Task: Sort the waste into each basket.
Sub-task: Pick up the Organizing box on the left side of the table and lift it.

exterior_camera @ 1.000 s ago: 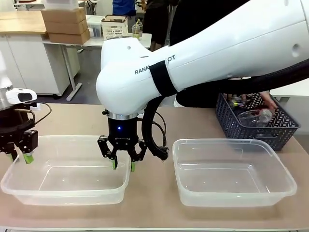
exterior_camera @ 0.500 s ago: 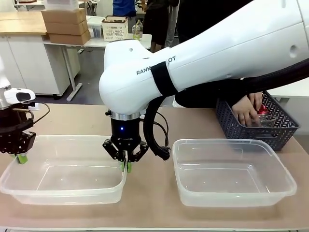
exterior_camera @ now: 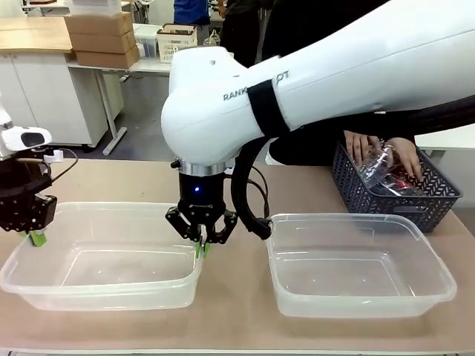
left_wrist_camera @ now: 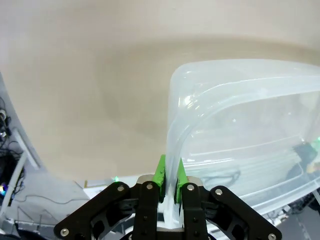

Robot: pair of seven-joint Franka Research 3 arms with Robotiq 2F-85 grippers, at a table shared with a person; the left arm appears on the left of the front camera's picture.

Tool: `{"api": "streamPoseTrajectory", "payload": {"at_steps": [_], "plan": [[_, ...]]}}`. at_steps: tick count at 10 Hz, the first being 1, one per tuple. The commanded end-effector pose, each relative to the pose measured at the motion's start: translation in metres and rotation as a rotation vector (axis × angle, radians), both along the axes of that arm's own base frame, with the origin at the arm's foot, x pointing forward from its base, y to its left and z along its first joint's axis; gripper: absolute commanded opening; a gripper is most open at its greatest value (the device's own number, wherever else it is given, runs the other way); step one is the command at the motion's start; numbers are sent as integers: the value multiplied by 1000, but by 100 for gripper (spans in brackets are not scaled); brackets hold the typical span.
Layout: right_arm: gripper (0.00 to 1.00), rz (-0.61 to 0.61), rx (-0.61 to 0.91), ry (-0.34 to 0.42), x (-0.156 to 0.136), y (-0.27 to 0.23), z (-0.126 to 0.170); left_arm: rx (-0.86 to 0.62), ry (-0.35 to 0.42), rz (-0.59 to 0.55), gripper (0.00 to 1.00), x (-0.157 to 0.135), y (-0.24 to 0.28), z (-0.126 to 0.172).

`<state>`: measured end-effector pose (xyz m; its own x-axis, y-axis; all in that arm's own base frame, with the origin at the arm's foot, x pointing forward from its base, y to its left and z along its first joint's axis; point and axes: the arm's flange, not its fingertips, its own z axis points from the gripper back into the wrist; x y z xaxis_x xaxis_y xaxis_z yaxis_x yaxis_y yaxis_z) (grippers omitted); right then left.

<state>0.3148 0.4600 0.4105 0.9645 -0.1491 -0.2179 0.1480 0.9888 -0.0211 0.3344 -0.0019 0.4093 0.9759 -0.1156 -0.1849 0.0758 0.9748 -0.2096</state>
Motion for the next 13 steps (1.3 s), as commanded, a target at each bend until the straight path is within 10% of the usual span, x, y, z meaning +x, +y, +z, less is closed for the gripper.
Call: {"api": "streamPoseTrajectory", "payload": {"at_steps": [1, 4, 5, 8, 11, 13], "plan": [[0, 23, -37, 3, -13, -60, 41, -31, 6, 64, 0, -3, 5, 56], [0, 120, 21, -41, -47, -83, 73, -59, -87, 37, 0, 26, -11, 120], [0, 57, 56, -29, -25, -39, 75, -67, -18, 15, 0, -4, -19, 83], [6, 68, 78, -61, -35, -45, 90, -73, -18, 2, 7, 2, -31, 99], [6, 207, 37, 14, -13, -111, 94, -173, -25, 341, 7, 10, -89, 121], [6, 214, -96, 9, -27, -165, 94, -230, 20, 292, 7, 13, -157, 136]]}}
